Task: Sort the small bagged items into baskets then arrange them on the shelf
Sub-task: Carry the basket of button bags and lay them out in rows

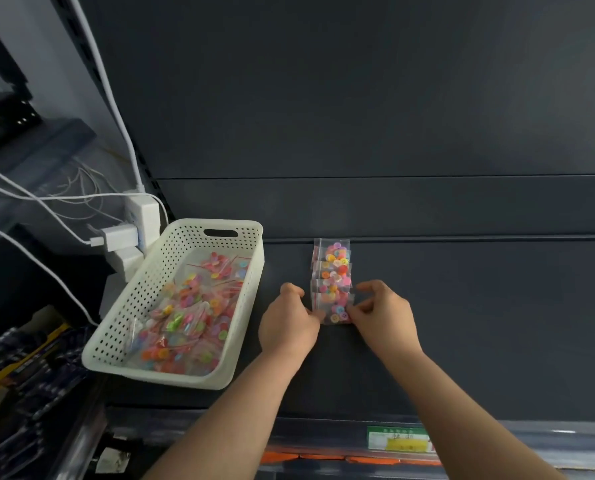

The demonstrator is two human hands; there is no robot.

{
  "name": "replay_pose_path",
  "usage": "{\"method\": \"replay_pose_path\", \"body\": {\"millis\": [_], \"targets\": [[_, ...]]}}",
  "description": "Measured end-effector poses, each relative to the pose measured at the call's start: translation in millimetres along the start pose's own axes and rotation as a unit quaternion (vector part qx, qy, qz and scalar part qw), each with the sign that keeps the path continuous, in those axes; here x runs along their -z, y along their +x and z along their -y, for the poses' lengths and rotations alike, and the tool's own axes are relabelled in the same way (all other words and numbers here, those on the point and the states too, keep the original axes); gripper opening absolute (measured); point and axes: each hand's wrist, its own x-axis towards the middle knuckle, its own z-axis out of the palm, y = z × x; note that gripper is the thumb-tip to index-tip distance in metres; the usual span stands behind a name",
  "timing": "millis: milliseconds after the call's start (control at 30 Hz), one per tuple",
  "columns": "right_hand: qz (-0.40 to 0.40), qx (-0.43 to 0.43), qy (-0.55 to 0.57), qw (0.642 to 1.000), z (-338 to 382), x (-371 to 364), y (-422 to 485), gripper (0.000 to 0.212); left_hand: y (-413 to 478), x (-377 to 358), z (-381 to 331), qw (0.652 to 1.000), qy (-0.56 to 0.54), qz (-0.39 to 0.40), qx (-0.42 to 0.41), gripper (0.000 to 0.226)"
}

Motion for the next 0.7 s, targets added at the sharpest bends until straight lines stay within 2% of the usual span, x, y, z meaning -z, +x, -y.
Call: {"method": "replay_pose_path", "body": {"millis": [233, 367, 467, 600, 700], "targets": [[-0.021, 0.004, -0.011, 1.0, 1, 0, 0, 0.03, -2, 5, -2, 1.0, 0.0, -0.014, -0.018, 0.05], [-0.049, 0.074, -0.143, 0.986, 12, 0, -6, 0.022, -10, 31, -11, 0.994, 0.034, -0.035, -0.102, 0.026], [-0.059, 0.133, -0.213, 0.966, 29, -2, -11, 0.022, -14, 61, -10, 0.988, 0.047, -0.05, -0.138, 0.017], [-0.047, 0.202, -0.241, 0.948, 54, -20, -22, 0.023, -14, 104, 24, 0.986, 0.068, -0.099, -0.112, 0.013], [-0.023, 0.231, -0.239, 0.943, 68, -37, -30, 0.023, -16, 130, 59, 0.991, 0.098, -0.079, -0.049, 0.008]]}}
